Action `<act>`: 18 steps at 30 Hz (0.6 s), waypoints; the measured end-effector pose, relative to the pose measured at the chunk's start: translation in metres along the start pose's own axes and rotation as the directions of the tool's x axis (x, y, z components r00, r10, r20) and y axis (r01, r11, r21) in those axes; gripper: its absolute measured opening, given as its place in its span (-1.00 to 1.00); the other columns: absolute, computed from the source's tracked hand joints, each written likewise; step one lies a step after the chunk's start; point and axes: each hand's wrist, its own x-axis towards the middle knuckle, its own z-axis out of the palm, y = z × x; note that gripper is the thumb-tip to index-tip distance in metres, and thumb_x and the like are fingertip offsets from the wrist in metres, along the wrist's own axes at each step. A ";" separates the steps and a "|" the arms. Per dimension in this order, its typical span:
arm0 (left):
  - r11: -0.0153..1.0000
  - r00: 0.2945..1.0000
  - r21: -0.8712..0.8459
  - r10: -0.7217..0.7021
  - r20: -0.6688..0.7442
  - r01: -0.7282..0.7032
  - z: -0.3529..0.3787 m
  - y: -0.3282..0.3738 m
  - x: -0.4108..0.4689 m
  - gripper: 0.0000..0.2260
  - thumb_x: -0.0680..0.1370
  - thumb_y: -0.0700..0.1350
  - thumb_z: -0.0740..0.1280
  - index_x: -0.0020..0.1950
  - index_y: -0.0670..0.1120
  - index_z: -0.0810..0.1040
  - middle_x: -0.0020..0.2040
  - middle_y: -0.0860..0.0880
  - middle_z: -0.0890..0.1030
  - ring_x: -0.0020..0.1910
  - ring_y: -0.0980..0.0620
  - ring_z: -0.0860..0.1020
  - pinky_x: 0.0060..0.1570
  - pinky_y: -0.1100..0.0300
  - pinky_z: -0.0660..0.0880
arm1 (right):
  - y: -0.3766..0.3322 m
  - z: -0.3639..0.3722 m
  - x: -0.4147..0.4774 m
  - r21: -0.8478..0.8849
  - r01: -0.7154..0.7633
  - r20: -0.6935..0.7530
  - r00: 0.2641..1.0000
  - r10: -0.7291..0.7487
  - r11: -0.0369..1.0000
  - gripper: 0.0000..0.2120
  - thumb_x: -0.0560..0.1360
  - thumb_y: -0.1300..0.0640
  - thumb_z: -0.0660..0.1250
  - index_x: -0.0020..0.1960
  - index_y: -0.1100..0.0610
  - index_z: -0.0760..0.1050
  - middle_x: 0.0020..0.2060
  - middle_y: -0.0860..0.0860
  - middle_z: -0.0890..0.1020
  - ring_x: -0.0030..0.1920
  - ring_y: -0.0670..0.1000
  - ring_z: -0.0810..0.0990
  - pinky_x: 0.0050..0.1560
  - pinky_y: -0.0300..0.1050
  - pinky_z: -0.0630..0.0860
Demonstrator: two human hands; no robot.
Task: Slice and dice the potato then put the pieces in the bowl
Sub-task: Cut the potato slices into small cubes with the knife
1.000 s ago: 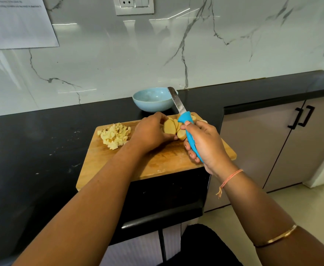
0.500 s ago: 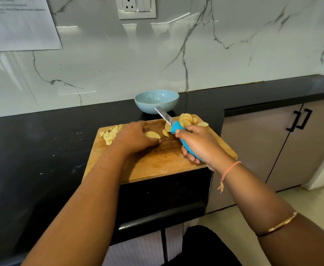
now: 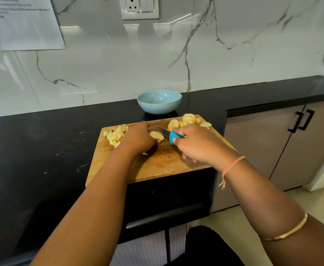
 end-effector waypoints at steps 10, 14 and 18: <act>1.000 0.999 0.001 -0.029 -0.013 0.029 -0.001 0.005 -0.005 -0.55 0.52 -0.09 0.40 0.38 -0.13 0.41 0.30 -0.10 0.52 0.13 -0.09 0.57 0.18 0.01 0.52 | -0.027 -0.005 -0.009 -0.214 0.013 0.052 0.999 -0.002 0.977 -0.58 0.58 0.08 0.16 0.43 0.09 0.31 0.24 0.07 0.49 0.12 0.08 0.50 0.20 -0.01 0.48; 1.000 0.999 0.003 -0.015 -0.029 0.015 -0.001 0.005 -0.005 -0.53 0.52 -0.07 0.40 0.39 -0.16 0.41 0.32 -0.10 0.51 0.20 -0.07 0.53 0.19 0.09 0.49 | -0.022 -0.007 -0.028 -0.232 0.026 0.073 0.997 -0.010 0.972 -0.60 0.59 0.12 0.13 0.42 0.08 0.32 0.03 0.04 0.53 -0.05 0.03 0.52 -0.06 -0.10 0.48; 1.000 0.999 0.016 -0.008 -0.033 0.008 -0.001 0.004 -0.006 -0.50 0.51 -0.06 0.41 0.41 -0.16 0.40 0.32 -0.10 0.51 0.16 -0.07 0.54 0.17 0.08 0.50 | -0.012 -0.006 -0.051 -0.238 0.045 0.040 0.999 -0.036 0.970 -0.61 0.57 0.11 0.15 0.40 0.03 0.35 -0.14 -0.02 0.51 -0.15 -0.02 0.51 -0.17 -0.12 0.48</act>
